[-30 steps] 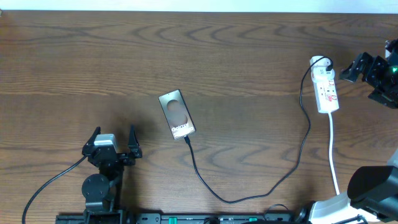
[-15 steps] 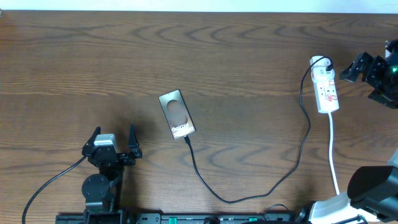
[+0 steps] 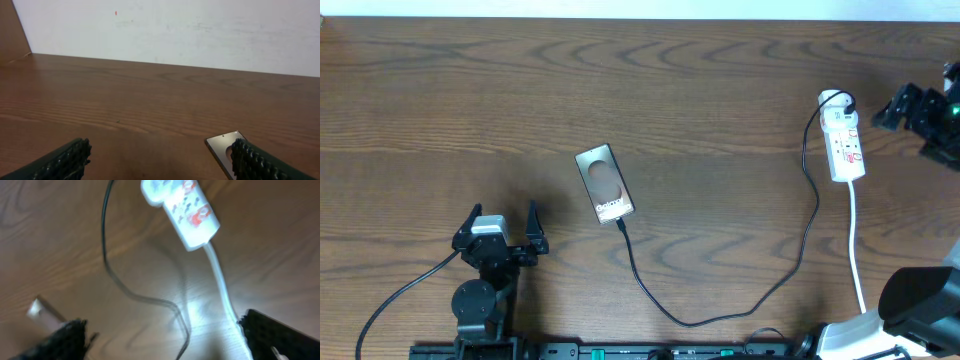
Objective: Plug charger to phone and switch on socket
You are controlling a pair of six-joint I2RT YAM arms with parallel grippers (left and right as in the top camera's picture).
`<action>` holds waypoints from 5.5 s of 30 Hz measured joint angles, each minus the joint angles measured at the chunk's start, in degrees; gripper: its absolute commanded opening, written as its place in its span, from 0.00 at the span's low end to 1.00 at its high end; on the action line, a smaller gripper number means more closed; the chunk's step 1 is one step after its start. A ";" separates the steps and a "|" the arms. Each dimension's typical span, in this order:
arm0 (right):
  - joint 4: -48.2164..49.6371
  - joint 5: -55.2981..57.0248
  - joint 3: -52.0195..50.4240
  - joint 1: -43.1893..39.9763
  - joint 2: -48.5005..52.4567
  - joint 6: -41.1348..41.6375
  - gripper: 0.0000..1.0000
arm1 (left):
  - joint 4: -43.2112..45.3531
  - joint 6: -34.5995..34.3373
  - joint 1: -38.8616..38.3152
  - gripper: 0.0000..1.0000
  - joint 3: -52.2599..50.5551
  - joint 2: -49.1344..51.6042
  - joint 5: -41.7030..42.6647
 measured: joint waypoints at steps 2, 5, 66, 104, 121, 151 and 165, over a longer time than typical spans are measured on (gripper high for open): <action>3.34 1.14 -0.02 0.00 -0.57 -0.11 0.99 | 0.00 0.00 0.00 0.92 0.00 0.00 0.02; 8.13 2.25 -0.50 0.37 -3.23 -0.13 0.99 | 0.00 -0.02 0.00 0.92 0.00 0.00 0.13; 90.03 3.78 -111.14 21.53 -95.67 -1.95 0.99 | 0.00 -0.15 0.00 0.92 0.00 0.00 0.37; 81.64 12.28 -111.14 21.77 -99.38 -9.01 0.99 | 0.00 -0.15 0.00 0.92 0.00 0.02 0.37; 81.61 13.66 -111.14 20.37 -99.38 -5.49 0.99 | 0.00 -0.15 0.00 0.92 0.00 0.02 0.37; 81.61 15.76 -111.14 20.24 -99.38 -2.78 0.99 | 0.00 -0.15 0.00 0.92 0.00 0.02 0.37; 81.61 15.76 -111.14 20.22 -99.38 -2.78 0.99 | 0.00 -0.15 0.00 0.92 0.00 0.02 0.37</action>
